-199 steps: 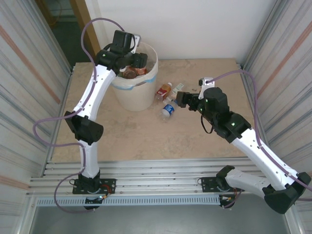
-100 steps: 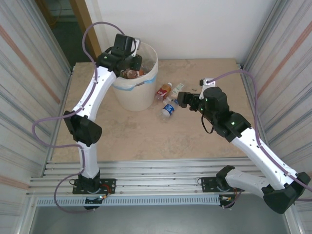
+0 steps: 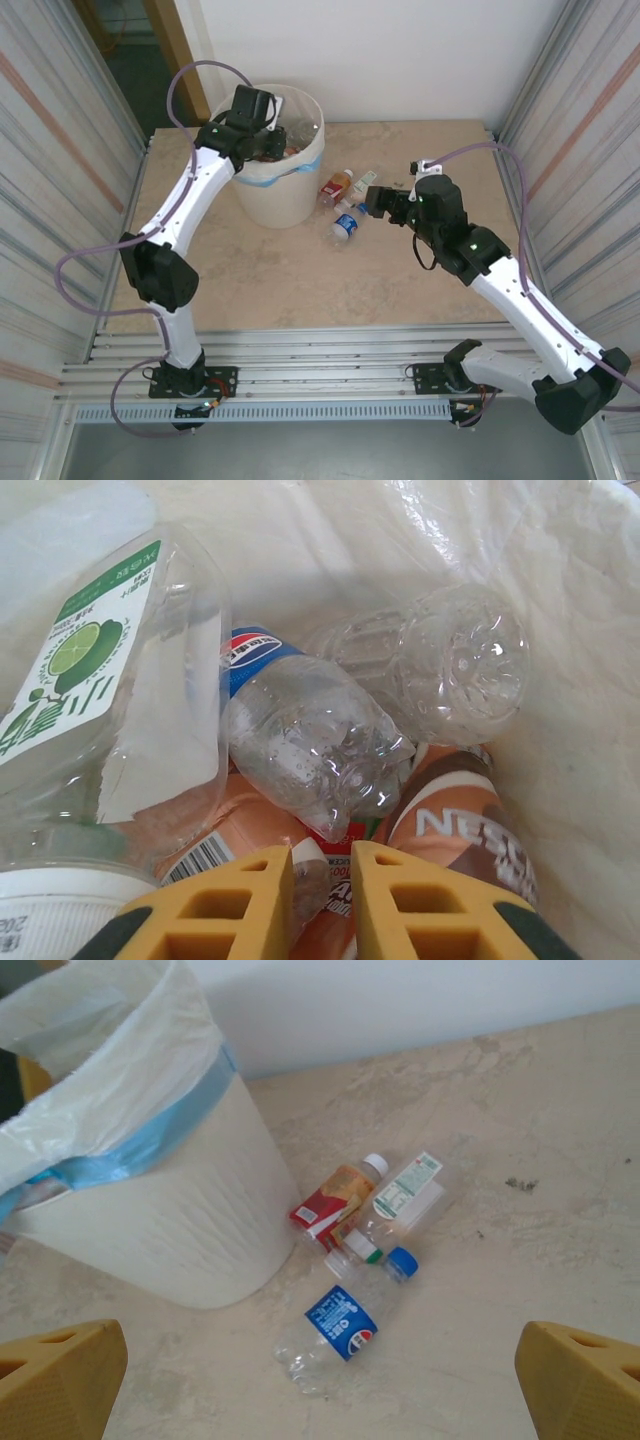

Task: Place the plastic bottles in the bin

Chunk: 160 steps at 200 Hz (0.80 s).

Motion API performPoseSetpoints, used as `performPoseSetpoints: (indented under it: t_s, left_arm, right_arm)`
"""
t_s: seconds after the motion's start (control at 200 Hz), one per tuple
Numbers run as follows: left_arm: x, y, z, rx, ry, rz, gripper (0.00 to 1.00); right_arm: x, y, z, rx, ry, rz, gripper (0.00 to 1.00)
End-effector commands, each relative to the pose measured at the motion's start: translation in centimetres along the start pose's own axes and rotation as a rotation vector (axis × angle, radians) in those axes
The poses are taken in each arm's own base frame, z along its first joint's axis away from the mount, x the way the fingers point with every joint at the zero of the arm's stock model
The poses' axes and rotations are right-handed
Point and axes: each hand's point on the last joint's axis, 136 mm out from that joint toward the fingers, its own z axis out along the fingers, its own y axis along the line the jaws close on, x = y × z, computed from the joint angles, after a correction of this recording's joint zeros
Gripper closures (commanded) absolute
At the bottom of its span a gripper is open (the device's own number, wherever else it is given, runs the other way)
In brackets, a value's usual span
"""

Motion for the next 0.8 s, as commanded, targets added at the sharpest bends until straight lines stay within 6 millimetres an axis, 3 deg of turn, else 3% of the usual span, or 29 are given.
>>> performPoseSetpoints:
  t_s: [0.0,0.18,0.346,0.596,0.731,0.796]
  left_arm:
    - [-3.6,0.1,-4.8,0.006,-0.133,-0.010,0.75]
    - [-5.8,-0.3,-9.9,0.021,-0.246,-0.005,0.64]
    - [-5.2,-0.3,-13.4,0.028,-0.316,-0.016,0.53]
    - [-1.2,-0.2,-17.3,0.091,-0.413,-0.115,0.21]
    - [2.4,0.3,-17.9,0.105,-0.424,-0.190,0.04]
    - [4.0,0.7,-18.2,0.096,-0.428,-0.228,0.01]
  right_arm:
    - [-0.4,-1.2,0.4,0.064,0.022,0.056,0.02]
    - [1.4,-3.1,2.9,0.167,0.129,0.119,0.02]
    - [3.8,-3.6,6.1,0.216,0.240,0.163,0.02]
    - [8.4,-2.9,11.9,0.229,0.411,0.236,0.02]
    - [11.3,-2.5,14.3,0.247,0.491,0.258,0.02]
    - [12.5,-2.2,15.1,0.263,0.518,0.256,0.02]
